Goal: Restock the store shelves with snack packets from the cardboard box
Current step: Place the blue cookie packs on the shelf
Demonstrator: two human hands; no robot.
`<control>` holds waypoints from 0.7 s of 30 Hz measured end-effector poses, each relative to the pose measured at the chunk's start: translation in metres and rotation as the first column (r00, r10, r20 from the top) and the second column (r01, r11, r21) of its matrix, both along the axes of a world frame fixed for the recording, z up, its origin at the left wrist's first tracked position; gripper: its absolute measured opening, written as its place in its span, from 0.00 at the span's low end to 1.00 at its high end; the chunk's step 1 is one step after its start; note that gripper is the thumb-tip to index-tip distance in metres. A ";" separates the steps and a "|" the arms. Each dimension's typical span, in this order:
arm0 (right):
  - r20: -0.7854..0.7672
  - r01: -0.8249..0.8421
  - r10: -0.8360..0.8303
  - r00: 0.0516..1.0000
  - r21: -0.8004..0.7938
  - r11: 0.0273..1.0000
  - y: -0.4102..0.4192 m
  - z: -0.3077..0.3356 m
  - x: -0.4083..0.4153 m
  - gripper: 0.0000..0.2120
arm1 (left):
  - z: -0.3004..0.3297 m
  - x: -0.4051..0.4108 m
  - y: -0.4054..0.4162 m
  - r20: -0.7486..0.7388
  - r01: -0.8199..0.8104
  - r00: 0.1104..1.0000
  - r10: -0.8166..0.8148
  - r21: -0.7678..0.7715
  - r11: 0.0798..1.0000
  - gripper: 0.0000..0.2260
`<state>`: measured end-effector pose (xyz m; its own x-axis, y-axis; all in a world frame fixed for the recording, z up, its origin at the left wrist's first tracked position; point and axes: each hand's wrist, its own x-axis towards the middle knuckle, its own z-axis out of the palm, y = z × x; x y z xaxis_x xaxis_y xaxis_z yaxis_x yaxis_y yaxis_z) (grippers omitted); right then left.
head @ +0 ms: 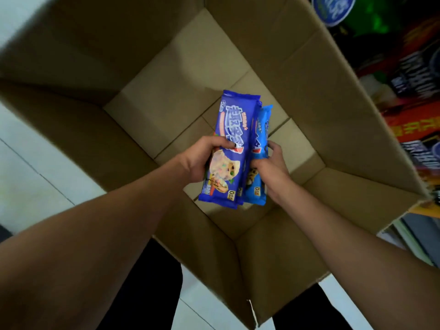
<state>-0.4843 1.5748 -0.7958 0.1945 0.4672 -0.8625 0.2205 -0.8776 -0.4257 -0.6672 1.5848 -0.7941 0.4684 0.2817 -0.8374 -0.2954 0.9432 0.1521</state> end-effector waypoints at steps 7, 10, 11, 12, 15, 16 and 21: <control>-0.255 0.099 -0.072 0.964 0.096 0.990 0.031 0.179 -0.030 0.34 | 0.182 -0.023 0.025 0.004 -0.134 0.991 0.134 0.045 0.990 0.13; -0.393 0.185 -0.119 0.912 0.135 0.973 0.042 0.277 -0.049 0.21 | 0.282 -0.035 0.038 0.001 -0.197 0.980 0.198 0.073 0.978 0.17; -0.434 0.208 -0.129 0.892 0.141 0.968 0.043 0.310 -0.056 0.17 | 0.316 -0.039 0.040 0.003 -0.205 0.979 0.206 0.088 0.975 0.18; -0.466 0.214 -0.120 0.877 0.154 0.965 0.045 0.344 -0.063 0.18 | 0.350 -0.043 0.043 0.004 -0.211 0.977 0.212 0.108 0.971 0.19; -0.476 0.168 -0.052 0.878 0.204 0.964 0.045 0.448 -0.080 0.33 | 0.451 -0.050 0.044 0.038 -0.224 0.975 0.221 0.140 0.964 0.20; -0.457 0.154 -0.025 0.889 0.248 0.956 0.044 0.481 -0.083 0.35 | 0.483 -0.052 0.042 0.049 -0.225 0.974 0.220 0.149 0.963 0.20; -0.397 0.081 0.141 0.907 0.492 0.867 0.045 0.634 -0.085 0.35 | 0.618 -0.053 0.036 0.021 -0.167 0.986 0.168 0.289 0.943 0.25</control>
<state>-0.5698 1.6201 -0.1621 -0.1425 0.8447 -0.5160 -0.0470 -0.5265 -0.8489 -0.7202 1.6204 -0.1761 0.3906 0.5857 -0.7102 -0.4444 0.7956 0.4117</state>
